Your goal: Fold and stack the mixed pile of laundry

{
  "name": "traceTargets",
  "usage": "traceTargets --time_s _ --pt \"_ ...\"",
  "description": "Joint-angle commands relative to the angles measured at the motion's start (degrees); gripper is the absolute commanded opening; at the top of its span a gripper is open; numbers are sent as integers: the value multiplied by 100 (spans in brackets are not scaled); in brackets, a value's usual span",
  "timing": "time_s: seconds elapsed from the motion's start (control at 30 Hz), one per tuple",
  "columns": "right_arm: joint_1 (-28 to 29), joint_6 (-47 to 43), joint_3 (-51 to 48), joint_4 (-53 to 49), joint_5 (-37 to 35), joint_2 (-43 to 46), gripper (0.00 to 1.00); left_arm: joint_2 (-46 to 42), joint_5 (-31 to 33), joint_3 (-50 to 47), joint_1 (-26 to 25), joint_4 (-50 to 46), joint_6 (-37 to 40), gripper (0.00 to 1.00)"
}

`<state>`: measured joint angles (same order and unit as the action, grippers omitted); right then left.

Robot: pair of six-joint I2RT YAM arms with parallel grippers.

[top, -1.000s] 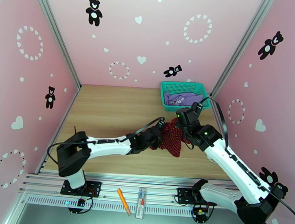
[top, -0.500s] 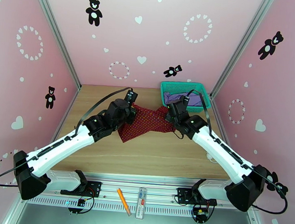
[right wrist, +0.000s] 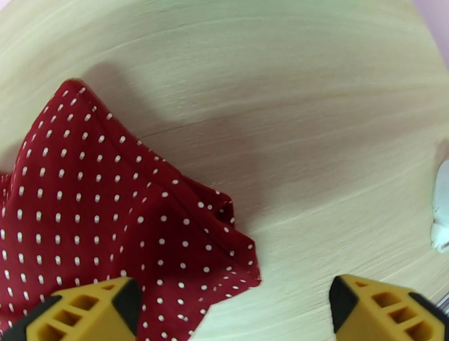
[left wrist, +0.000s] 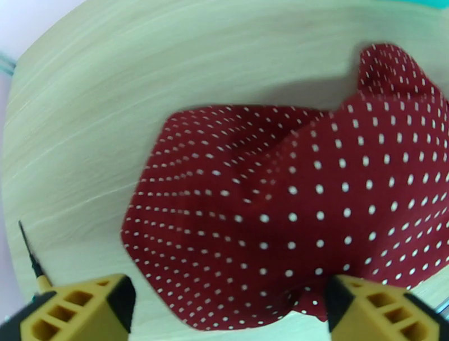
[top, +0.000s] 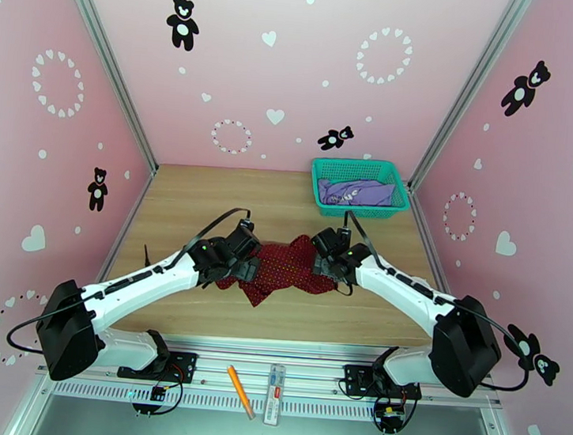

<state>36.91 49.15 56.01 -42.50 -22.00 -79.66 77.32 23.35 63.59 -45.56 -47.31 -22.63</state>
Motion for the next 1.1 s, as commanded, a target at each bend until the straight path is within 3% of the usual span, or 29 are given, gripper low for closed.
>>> traceTargets --time_s 0.0,0.13,0.33,0.47,0.57,0.77,0.93,1.07 --pt "-50 -676 432 -491 2 355 99 144 446 1016 -24 -910 -696 98" --pt "-75 -1080 440 -839 500 570 99 335 -54 1678 -187 -1793 -1428 98" --pt "-117 -1382 69 -873 1071 936 94 402 -1171 1066 -997 -2482 -2458 75" --pt "-148 -1503 38 -718 1157 966 89 444 -1643 173 -1551 -1910 -3345 68" --pt "-157 -1551 -2 -546 1282 959 85 492 -1974 -391 -1651 -1027 -3949 65" --pt "-157 -1642 -127 -348 1383 969 82 917 -1807 -841 -1596 -24 -4658 71" --pt "-156 -1646 -281 -259 1350 1023 82 1551 -1823 -690 -1399 543 -4582 71" --pt "-160 -1638 -373 -241 1339 1077 82 1961 -1597 -420 -1267 337 -4446 68"
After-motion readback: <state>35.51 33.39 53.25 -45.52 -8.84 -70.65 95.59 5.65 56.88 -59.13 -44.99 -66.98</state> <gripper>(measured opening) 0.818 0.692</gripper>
